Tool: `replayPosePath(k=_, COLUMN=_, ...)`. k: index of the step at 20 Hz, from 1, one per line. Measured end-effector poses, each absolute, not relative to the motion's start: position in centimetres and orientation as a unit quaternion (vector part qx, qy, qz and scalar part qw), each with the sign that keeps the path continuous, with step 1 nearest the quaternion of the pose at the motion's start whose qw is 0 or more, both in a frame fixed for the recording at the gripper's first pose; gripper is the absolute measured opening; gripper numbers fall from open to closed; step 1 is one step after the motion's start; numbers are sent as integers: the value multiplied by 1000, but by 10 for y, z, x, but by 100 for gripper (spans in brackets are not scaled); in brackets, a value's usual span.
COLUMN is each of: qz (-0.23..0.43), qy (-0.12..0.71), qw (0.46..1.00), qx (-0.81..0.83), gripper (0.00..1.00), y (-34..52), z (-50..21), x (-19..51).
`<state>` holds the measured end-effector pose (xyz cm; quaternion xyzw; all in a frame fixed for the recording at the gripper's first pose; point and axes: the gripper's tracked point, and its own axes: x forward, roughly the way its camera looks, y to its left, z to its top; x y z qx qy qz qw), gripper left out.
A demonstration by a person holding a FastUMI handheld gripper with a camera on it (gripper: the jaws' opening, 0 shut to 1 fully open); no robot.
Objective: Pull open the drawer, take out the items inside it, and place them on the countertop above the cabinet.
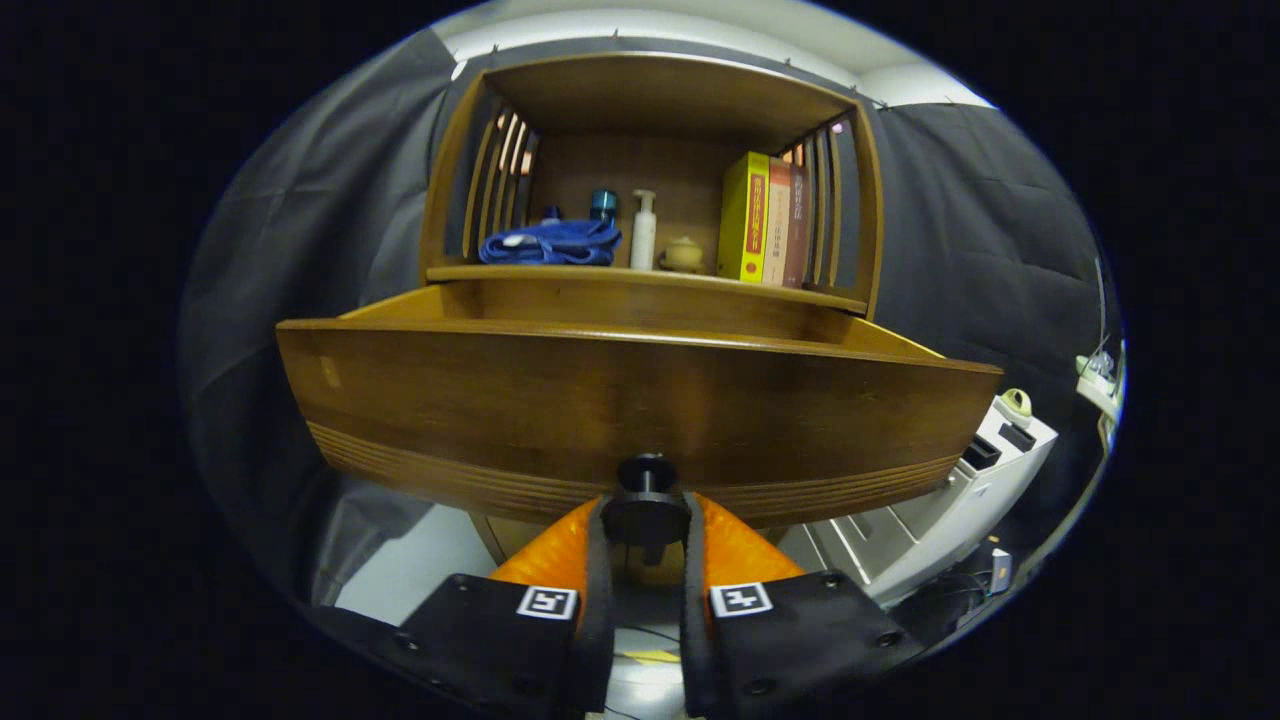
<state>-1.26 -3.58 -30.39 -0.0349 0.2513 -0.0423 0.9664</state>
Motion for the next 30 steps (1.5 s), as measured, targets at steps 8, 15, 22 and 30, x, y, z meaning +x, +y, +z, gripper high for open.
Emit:
replayPosePath(k=8, qz=-39, qy=300, qw=951, qx=-64, gripper=52, y=-33, z=-287, x=-37)
replayPosePath(k=15, qz=-94, qy=330, qw=936, qx=-78, gripper=88, y=-60, z=-216, x=-33)
replayPosePath(k=22, qz=-86, qy=340, qw=936, qx=-34, gripper=99, y=-52, z=-176, x=52)
replayPosePath(k=30, qz=-83, qy=414, qw=906, qx=-20, gripper=99, y=-53, z=-207, x=170)
